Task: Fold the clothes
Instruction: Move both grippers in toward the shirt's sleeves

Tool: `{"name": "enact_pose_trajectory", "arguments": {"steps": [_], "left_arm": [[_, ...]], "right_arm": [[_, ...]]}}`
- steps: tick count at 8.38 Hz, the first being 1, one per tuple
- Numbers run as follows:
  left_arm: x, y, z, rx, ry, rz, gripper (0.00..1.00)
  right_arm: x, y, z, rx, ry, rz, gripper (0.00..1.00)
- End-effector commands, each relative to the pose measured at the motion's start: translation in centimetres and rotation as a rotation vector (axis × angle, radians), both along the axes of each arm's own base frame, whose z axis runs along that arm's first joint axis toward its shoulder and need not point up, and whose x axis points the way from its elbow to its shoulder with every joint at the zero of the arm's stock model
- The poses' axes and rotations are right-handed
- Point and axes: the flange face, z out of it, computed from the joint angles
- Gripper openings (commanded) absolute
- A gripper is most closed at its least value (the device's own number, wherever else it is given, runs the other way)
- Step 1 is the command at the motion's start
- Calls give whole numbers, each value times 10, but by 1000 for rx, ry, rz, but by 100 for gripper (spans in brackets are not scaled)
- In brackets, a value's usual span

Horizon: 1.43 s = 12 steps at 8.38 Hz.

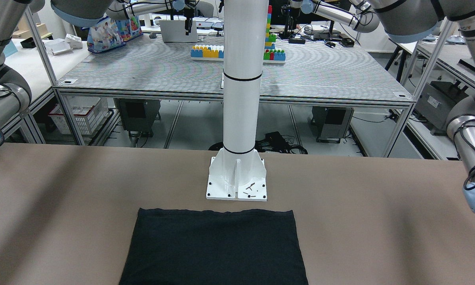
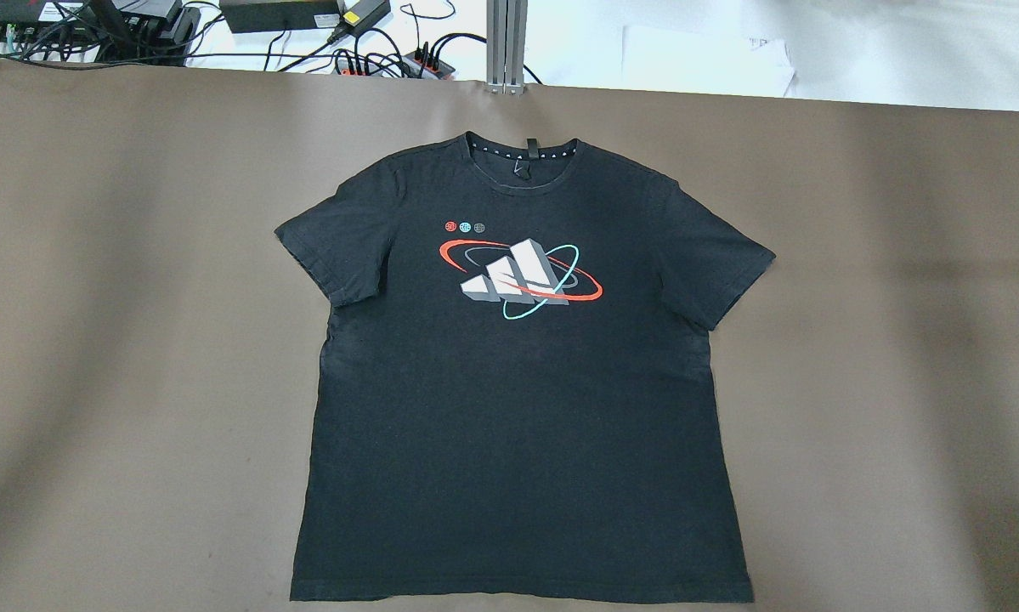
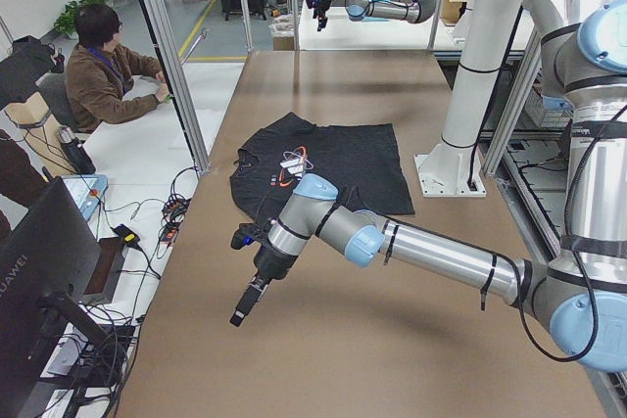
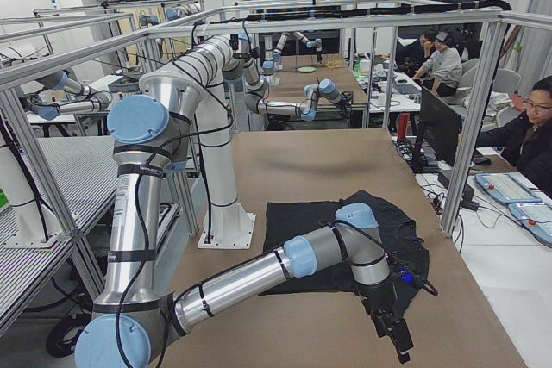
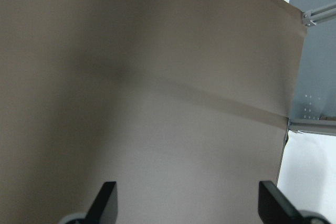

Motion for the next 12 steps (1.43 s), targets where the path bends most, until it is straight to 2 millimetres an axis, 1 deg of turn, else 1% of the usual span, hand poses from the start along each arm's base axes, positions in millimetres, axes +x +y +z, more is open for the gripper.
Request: {"name": "enact_pose_trajectory", "arguments": {"steps": [1,2,3,4,5,7,8,9,10,12], "left_arm": [[1,-2,1,1,3,4,100],[1,-6,-1,1,2,3,100],[2,-9,3,-12,-3,-4,100],[3,-22,5,-20,-4,-9,100],[2,-14,17,-31,-7,-11,100],[-1,-11,16,-14,-2,0,100],[-2,-5,13,-6,0,2,100],[0,-6,16,-11,0,4,100],[1,-5,12,-5,2,8,100],[13,-3,8,-14,105,55,100]], "right_arm": [[-1,-3,-3,8,10,-1,94],[-1,-4,-2,2,9,-2,94],[-1,-2,-3,0,6,-3,94],[1,2,0,-5,4,7,94],[1,6,-2,2,2,9,94],[0,7,-4,8,0,0,94],[0,7,-13,28,-1,-2,94],[0,8,-20,43,-2,-2,94],[0,8,-21,43,-4,-1,94],[-4,5,-20,35,-7,1,94]]}}
